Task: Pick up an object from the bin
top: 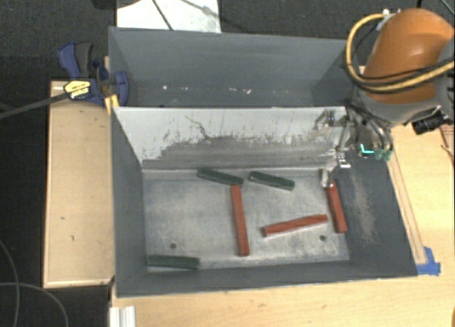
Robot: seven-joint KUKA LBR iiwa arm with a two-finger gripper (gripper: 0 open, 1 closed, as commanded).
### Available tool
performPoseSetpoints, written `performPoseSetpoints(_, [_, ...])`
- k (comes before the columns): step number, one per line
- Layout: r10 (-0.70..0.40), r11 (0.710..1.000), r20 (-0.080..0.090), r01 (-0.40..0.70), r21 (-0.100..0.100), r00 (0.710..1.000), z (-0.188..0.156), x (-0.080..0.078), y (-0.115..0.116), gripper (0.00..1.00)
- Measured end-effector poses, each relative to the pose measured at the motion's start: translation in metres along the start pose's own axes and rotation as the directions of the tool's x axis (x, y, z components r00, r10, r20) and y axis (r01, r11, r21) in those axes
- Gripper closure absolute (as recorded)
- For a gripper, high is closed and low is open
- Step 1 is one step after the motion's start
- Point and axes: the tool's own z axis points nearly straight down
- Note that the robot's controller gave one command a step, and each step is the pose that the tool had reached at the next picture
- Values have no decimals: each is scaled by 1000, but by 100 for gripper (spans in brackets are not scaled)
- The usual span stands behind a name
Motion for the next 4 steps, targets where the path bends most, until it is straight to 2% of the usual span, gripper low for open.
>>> performPoseSetpoints(1, [-1,1000,8,1,1,1000,-4,-2,0,0])
performPoseSetpoints(2, [-61,998,12,61,2,998,59,12,4,0])
performPoseSetpoints(3, [-30,1000,5,30,0,1000,119,46,24,0])
performPoseSetpoints(4, [-231,973,0,231,3,973,150,34,32,100])
